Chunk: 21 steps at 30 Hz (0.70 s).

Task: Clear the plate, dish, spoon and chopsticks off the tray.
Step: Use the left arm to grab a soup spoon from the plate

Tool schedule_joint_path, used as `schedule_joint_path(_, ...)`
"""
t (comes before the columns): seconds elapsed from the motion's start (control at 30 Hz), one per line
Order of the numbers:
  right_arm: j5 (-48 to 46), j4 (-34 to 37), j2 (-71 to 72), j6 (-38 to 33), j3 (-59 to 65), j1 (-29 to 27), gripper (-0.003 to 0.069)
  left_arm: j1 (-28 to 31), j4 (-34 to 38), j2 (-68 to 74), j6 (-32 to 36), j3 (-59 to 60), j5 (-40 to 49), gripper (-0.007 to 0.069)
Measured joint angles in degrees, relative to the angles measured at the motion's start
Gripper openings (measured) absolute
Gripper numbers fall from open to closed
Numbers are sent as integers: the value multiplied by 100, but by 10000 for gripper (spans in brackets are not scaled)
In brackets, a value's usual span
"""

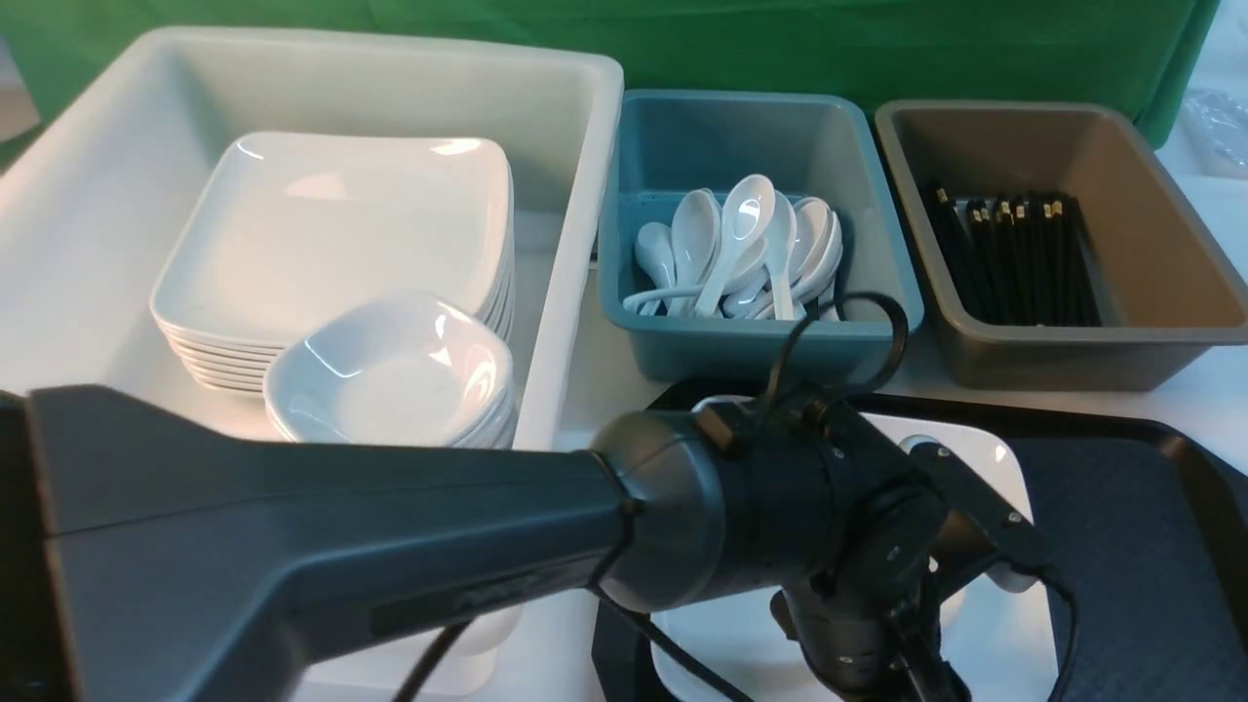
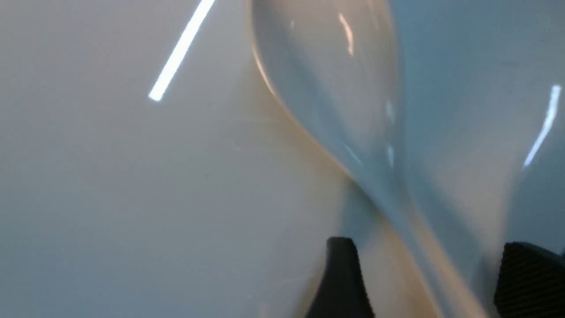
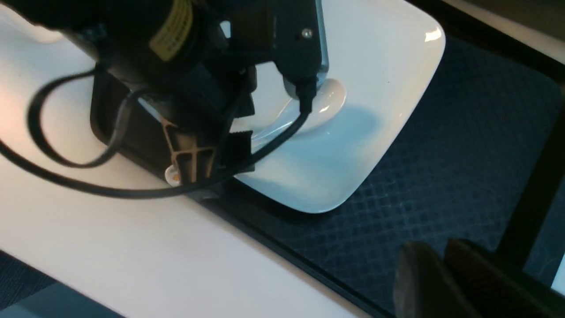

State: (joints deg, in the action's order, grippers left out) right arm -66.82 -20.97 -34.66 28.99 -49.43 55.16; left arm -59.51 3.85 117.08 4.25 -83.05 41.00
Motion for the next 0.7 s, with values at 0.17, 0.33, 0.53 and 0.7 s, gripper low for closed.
schedule_joint_path(0.17,0,12,0,0,0,0,122,79,-188,139,-53,-12,-162,383)
schedule_joint_path(0.33,0,12,0,0,0,0,127,178,-157,146,-106,-12,-160,222)
schedule_joint_path(0.53,0,12,12,0,0,0,132,183,42,75,-24,-44,45,81)
schedule_joint_path(0.7,-3,-135,48,-2,0,0,133,190,-319,-488,19,-342,340,80)
